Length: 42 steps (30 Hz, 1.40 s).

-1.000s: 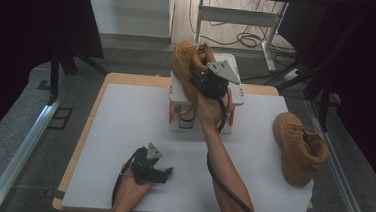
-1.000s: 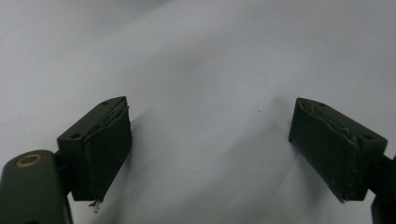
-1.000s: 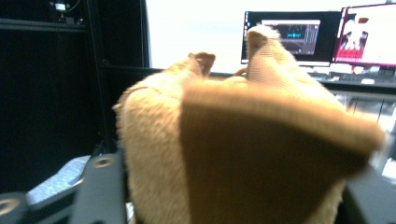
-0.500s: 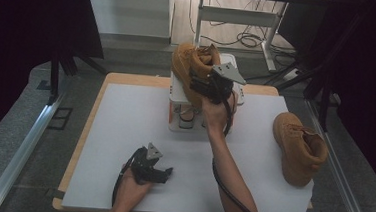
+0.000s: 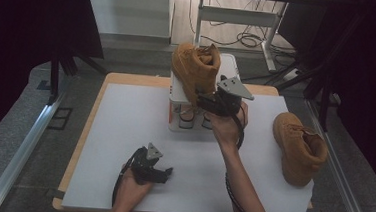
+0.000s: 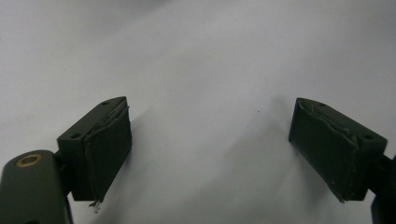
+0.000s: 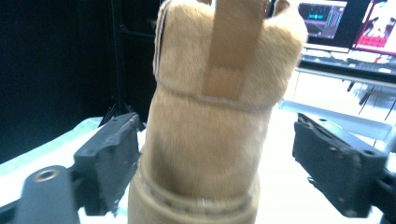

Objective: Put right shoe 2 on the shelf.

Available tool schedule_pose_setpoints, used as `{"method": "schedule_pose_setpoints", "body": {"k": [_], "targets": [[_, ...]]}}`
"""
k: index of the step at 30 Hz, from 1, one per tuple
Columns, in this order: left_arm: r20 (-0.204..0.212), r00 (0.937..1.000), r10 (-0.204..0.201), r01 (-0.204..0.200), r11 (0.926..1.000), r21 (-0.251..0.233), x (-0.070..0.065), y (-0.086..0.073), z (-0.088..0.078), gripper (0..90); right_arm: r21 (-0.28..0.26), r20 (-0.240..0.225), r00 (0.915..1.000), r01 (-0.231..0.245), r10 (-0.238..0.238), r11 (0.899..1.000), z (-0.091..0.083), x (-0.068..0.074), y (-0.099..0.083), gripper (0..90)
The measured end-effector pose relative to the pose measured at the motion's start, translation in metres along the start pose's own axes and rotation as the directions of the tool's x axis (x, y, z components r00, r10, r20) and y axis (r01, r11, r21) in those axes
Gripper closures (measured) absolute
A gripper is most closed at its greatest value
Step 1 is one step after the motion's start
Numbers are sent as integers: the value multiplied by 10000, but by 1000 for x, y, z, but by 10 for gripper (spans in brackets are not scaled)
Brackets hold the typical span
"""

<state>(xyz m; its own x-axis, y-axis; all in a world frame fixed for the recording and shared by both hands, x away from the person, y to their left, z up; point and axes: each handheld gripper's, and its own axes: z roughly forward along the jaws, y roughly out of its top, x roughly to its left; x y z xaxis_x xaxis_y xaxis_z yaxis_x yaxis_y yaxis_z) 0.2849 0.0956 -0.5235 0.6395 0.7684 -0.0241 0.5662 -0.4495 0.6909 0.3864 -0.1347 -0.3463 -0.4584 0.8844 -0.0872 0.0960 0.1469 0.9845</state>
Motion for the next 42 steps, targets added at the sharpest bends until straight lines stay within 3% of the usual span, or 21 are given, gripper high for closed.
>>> {"method": "schedule_pose_setpoints", "body": {"k": [4, 6, 14, 19, 29, 42], "targets": [[5, 10000, -6, 6, 10000, -4, 0, 0, 0, 131, 226, -416, 9987, -293, 303, 9993, -13, -6, -6, 356], [4, 10000, -8, 8, 10000, -6, 0, 0, 0, 132, 381, -581, 9974, -403, 424, 9985, -18, -9, -10, 409], [10, 10000, -6, 6, 10000, -17, 0, 0, 0, 131, 864, -1041, 9946, 48, 42, 9962, -35, -15, -29, 716], [3, 10000, -27, 27, 10000, -24, 0, 0, 0, 132, 1309, -1480, 9889, 343, -146, 9908, -30, -18, -39, 885], [27, 10000, -41, 41, 10000, -50, 0, 0, 0, 131, 1186, -1855, 9824, 431, -206, 9920, -19, -8, -41, 896], [18, 10000, -2, 2, 10000, -40, 0, 0, 0, 132, 1204, -2425, 9696, 638, -329, 9907, 5, 20, -37, 895]]}}
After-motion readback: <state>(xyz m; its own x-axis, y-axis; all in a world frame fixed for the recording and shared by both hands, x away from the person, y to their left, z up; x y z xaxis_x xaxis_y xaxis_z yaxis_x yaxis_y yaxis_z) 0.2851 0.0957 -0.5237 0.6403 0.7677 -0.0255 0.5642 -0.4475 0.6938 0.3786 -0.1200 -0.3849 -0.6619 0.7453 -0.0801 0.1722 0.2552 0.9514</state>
